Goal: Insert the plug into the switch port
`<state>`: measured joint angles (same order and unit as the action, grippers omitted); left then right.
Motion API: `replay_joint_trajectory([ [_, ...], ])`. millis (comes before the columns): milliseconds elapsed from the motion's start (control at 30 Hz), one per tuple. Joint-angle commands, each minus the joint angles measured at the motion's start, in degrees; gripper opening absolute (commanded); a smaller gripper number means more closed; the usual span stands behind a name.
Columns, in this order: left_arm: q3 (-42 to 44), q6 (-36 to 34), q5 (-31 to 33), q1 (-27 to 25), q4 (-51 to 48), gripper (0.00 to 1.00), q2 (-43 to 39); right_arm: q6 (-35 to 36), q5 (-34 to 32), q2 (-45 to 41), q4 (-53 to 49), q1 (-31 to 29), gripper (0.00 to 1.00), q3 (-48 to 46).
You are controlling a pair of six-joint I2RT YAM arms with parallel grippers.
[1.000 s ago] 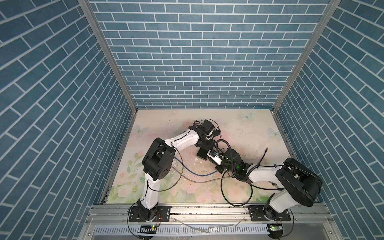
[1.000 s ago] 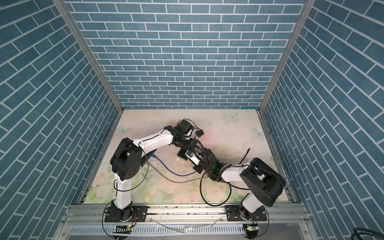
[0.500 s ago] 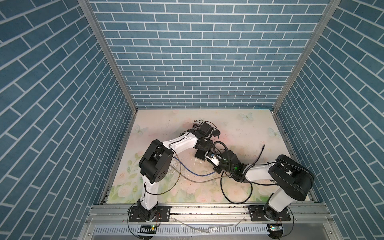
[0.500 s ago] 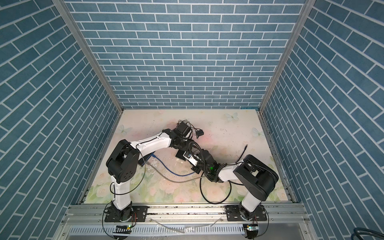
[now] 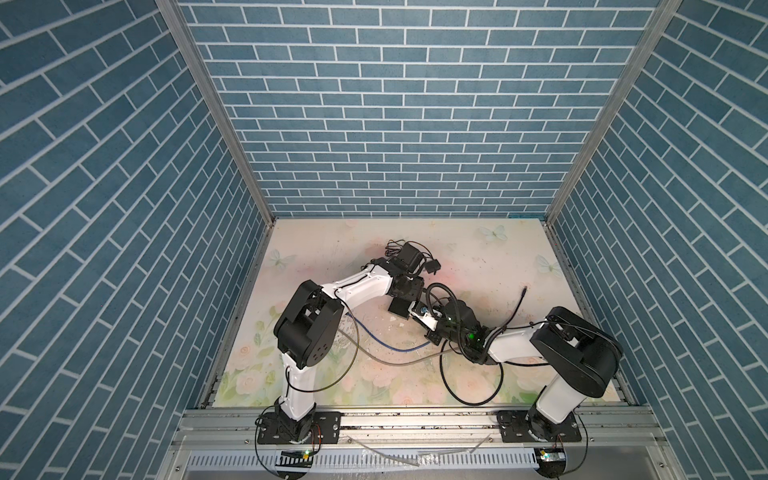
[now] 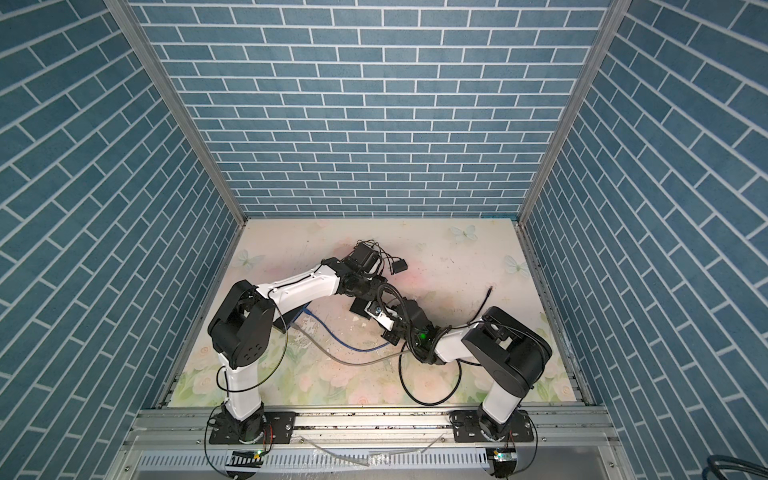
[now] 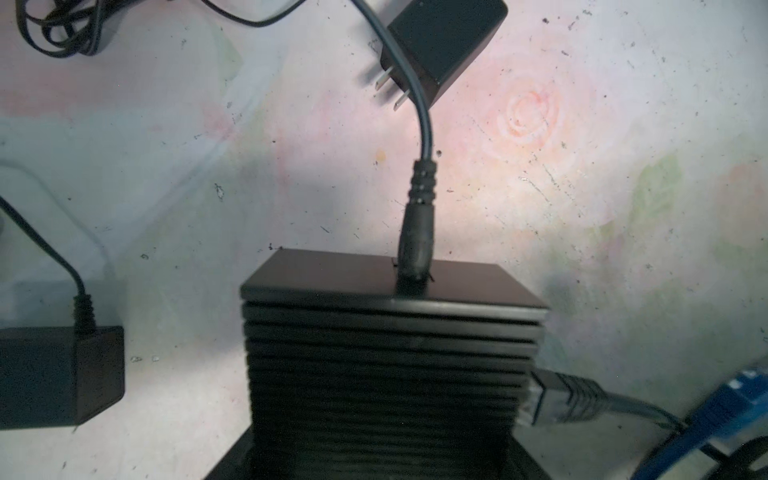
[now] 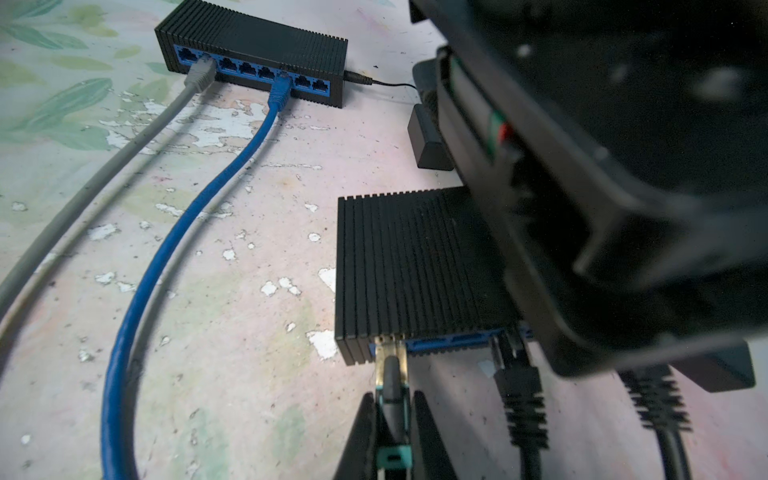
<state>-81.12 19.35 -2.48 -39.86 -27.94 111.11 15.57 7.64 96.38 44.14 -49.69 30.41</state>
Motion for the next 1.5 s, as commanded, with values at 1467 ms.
replay_joint_trajectory([
  [1467, 1.89, 8.52, -13.81, -3.22, 4.75, 0.31, -1.31, 2.45, 3.2, 4.08, 13.51, -1.94, 0.08, 7.08],
])
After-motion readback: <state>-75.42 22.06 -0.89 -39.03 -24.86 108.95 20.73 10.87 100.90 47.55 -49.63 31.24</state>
